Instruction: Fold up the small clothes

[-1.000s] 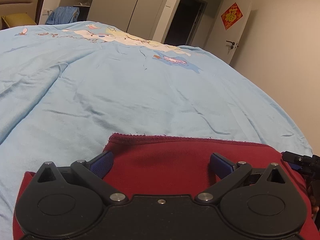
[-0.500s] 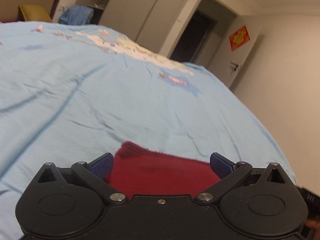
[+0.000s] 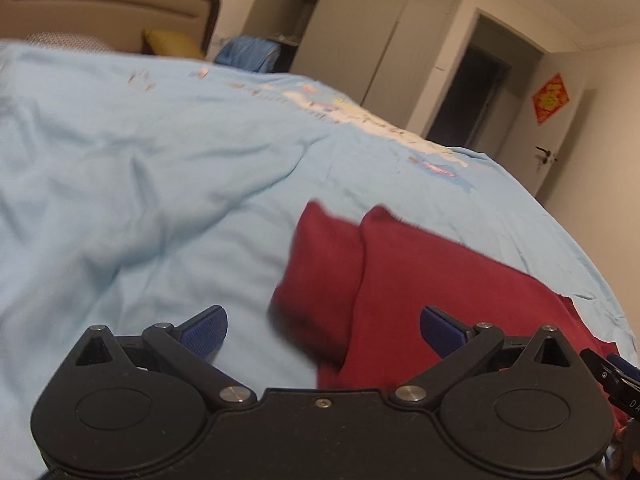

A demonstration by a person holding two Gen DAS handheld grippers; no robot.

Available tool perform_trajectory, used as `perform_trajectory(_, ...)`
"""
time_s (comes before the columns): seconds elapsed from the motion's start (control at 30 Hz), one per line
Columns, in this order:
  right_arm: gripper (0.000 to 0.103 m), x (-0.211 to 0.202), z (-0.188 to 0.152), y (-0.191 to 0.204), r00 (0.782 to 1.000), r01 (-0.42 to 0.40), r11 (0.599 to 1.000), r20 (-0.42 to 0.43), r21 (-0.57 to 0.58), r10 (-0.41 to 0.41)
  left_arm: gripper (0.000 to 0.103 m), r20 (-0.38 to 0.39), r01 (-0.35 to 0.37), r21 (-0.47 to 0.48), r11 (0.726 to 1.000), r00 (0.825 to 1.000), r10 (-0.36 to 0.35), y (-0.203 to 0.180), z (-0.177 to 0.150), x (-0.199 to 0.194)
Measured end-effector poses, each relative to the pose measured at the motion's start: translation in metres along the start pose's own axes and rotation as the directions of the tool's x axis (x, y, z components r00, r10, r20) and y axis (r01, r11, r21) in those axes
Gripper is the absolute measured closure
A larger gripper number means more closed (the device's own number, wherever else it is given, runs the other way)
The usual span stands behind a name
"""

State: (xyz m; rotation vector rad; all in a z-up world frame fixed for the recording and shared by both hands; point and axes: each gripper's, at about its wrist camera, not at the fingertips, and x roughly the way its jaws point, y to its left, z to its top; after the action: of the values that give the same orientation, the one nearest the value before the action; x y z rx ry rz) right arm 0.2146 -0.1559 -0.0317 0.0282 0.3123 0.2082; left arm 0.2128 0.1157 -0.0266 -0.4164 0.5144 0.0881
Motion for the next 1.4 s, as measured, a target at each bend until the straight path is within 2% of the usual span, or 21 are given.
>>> perform_trajectory(0.07, 0.000, -0.005, -0.008, 0.009, 1.000, 0.009, 0.999, 0.017, -0.031, -0.008, 0.001, 0.001, 0.010, -0.019, 1.000, 1.000, -0.010, 0.005, -0.014, -0.005)
perform_trajectory(0.2, 0.000, -0.003, -0.026, 0.017, 0.999, 0.044, 0.995, 0.007, -0.086, -0.044, 0.001, 0.046, 0.039, 0.028, 0.999, 0.998, -0.041, -0.001, -0.032, -0.011)
perform_trajectory(0.3, 0.000, 0.003, -0.037, 0.023, 0.997, 0.072, 0.992, 0.009, -0.102, -0.072, 0.001, 0.084, 0.016, 0.056, 0.998, 0.996, -0.021, -0.010, -0.044, -0.009)
perform_trajectory(0.4, 0.000, 0.002, -0.039, 0.026, 0.996, 0.085, 0.989, 0.021, -0.122, -0.083, 0.001, 0.098, 0.022, 0.064, 0.998, 0.995, -0.028, -0.011, -0.048, -0.012)
perform_trajectory(0.5, 0.000, 0.002, -0.041, 0.023, 0.997, 0.078, 0.990, 0.023, -0.114, -0.076, 0.001, 0.102, 0.048, 0.031, 0.998, 0.993, -0.051, -0.011, -0.047, -0.013)
perform_trajectory(0.63, 0.000, 0.003, -0.041, 0.022, 0.997, 0.073, 0.992, 0.022, -0.106, -0.071, 0.001, 0.062, 0.102, 0.012, 0.995, 0.993, -0.102, -0.018, -0.048, -0.016)
perform_trajectory(0.77, 0.000, 0.003, -0.042, 0.022, 0.997, 0.076, 0.991, 0.026, -0.108, -0.074, 0.001, 0.018, 0.206, -0.037, 0.978, 0.978, -0.206, -0.025, -0.053, -0.016)
perform_trajectory(0.97, 0.000, 0.003, -0.042, 0.022, 0.997, 0.076, 0.991, 0.026, -0.108, -0.074, 0.001, 0.023, 0.275, -0.169, 0.946, 0.961, -0.275, -0.021, -0.045, 0.003)
perform_trajectory(1.1, 0.000, 0.003, -0.042, 0.022, 0.997, 0.076, 0.991, 0.026, -0.108, -0.074, 0.002, 0.077, 0.273, -0.291, 0.917, 0.962, -0.262, -0.013, -0.035, 0.022)
perform_trajectory(1.17, 0.000, 0.003, -0.042, 0.022, 0.997, 0.077, 0.991, 0.026, -0.108, -0.074, 0.009, 0.081, 0.228, -0.299, 0.927, 0.974, -0.213, -0.016, -0.029, 0.031)
perform_trajectory(1.27, 0.000, 0.003, -0.042, 0.022, 0.997, 0.077, 0.991, 0.026, -0.108, -0.074, 0.025, 0.075, 0.136, -0.295, 0.946, 0.990, -0.119, -0.022, -0.025, 0.041)
perform_trajectory(1.33, 0.000, 0.003, -0.042, 0.022, 0.997, 0.077, 0.991, 0.026, -0.108, -0.075, 0.033, 0.075, 0.095, -0.290, 0.952, 0.994, -0.077, -0.024, -0.024, 0.044)
perform_trajectory(1.4, 0.000, 0.003, -0.043, 0.022, 0.997, 0.077, 0.991, 0.027, -0.108, -0.075, 0.036, 0.080, 0.085, -0.280, 0.956, 0.995, -0.064, -0.024, -0.025, 0.042)
